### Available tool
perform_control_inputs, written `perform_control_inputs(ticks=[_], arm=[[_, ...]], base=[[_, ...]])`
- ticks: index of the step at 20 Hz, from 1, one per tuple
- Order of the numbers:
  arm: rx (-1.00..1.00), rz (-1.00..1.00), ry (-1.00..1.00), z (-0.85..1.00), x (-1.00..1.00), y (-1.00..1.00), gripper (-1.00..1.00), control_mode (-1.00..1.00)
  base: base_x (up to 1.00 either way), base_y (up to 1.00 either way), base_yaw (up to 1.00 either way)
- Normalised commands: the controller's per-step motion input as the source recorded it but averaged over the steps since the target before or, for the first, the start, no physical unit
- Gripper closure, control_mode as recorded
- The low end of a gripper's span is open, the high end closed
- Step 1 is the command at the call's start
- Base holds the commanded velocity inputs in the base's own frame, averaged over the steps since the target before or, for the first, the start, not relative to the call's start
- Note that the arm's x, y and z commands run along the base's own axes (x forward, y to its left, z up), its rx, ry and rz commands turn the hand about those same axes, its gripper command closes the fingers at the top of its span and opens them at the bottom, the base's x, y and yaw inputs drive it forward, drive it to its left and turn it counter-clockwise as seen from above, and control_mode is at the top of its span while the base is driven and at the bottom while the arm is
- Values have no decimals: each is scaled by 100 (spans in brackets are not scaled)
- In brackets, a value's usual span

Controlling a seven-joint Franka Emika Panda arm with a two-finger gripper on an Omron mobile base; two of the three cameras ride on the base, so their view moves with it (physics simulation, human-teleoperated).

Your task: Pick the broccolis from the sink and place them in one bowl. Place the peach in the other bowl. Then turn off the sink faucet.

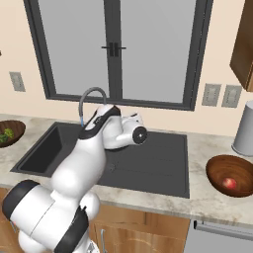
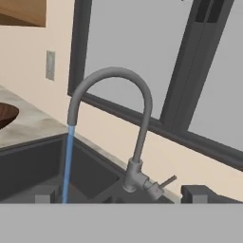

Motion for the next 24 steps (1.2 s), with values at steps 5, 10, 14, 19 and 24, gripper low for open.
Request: perform_control_inputs(ticks=[5,10,14,19,24], arm=[[1,0,0,-14,32,0,-100,-100],[1,0,0,-12,36,-4,-100,-100],[0,0,0,-17,39,-13,-100,-100],[0,0,0,-25,14,-13,-100,-100],[0,0,0,-19,10,-1,-100,-100]], base=[[0,0,0],[0,0,0],[0,0,0],[0,0,0],[0,0,0]])
